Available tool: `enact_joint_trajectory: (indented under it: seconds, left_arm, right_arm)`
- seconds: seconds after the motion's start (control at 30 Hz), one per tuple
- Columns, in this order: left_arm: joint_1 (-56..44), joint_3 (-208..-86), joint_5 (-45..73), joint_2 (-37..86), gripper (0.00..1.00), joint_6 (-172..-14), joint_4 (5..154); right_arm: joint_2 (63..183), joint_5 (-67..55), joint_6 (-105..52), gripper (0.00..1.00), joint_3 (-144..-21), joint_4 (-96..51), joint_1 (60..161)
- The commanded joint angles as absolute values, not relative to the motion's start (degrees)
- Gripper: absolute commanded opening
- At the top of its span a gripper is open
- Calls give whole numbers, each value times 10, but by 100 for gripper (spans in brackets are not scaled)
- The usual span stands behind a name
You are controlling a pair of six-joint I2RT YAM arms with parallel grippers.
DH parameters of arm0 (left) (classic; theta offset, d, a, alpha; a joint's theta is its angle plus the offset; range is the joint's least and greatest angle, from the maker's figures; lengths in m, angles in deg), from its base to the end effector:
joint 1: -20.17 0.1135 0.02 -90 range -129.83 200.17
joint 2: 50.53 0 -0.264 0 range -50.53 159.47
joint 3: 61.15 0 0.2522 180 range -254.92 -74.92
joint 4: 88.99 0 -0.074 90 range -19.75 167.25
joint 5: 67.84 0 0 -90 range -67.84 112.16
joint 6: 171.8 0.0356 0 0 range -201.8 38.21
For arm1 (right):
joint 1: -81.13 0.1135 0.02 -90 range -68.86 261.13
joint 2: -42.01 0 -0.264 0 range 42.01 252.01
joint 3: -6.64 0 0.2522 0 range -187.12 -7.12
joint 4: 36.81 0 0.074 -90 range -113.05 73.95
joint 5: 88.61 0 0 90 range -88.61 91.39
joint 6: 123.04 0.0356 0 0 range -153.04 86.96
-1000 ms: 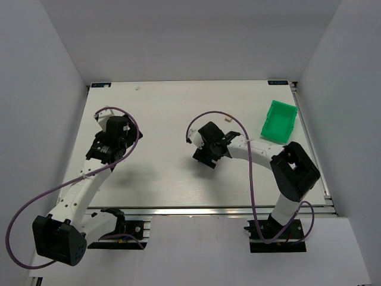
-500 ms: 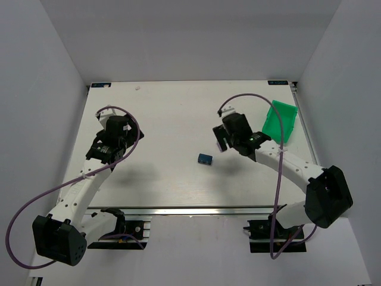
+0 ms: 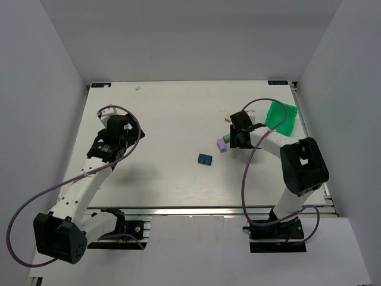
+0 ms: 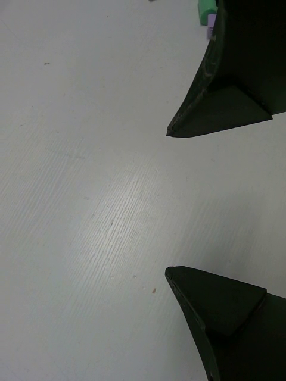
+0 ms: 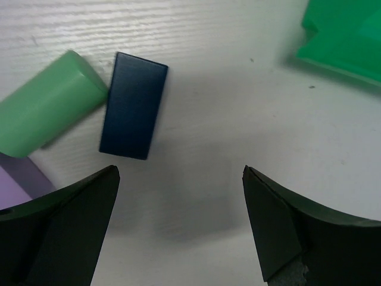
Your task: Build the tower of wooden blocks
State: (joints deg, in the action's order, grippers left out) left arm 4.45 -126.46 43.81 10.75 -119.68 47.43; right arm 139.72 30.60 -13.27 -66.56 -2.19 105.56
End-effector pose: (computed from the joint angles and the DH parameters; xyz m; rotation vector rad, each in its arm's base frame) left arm 0.2223 -0.0489 0.2946 -0.6164 2.1178 -0.0917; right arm 0.3157 0.1243 0.1803 0.0762 2.4447 -0.3356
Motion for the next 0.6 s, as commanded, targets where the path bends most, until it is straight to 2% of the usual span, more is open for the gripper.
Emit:
enact_joint_trajectory:
  seconds: [0.0, 0.3, 0.33, 0.4, 0.53, 0.57]
  left_arm:
    - [48, -1279, 437, 112, 98, -1190, 483]
    - [49, -1284, 437, 128, 98, -1187, 483]
    - [49, -1286, 437, 128, 98, -1188, 482]
    - [49, -1287, 438, 129, 98, -1187, 482]
    - [49, -1286, 437, 129, 98, -1184, 485]
    - [49, -1286, 435, 128, 98, -1182, 486]
  right_arm:
    - [1411, 272, -90, 89, -716, -48, 1053]
    - [1479, 303, -20, 88, -778, -5, 1043]
    - [1488, 303, -15, 85, -788, 0, 1043]
    - [1494, 293, -18, 85, -797, 2, 1043]
    - [1469, 278, -131, 89, -776, -52, 1043]
    - [1459, 249, -219, 89, -768, -93, 1042]
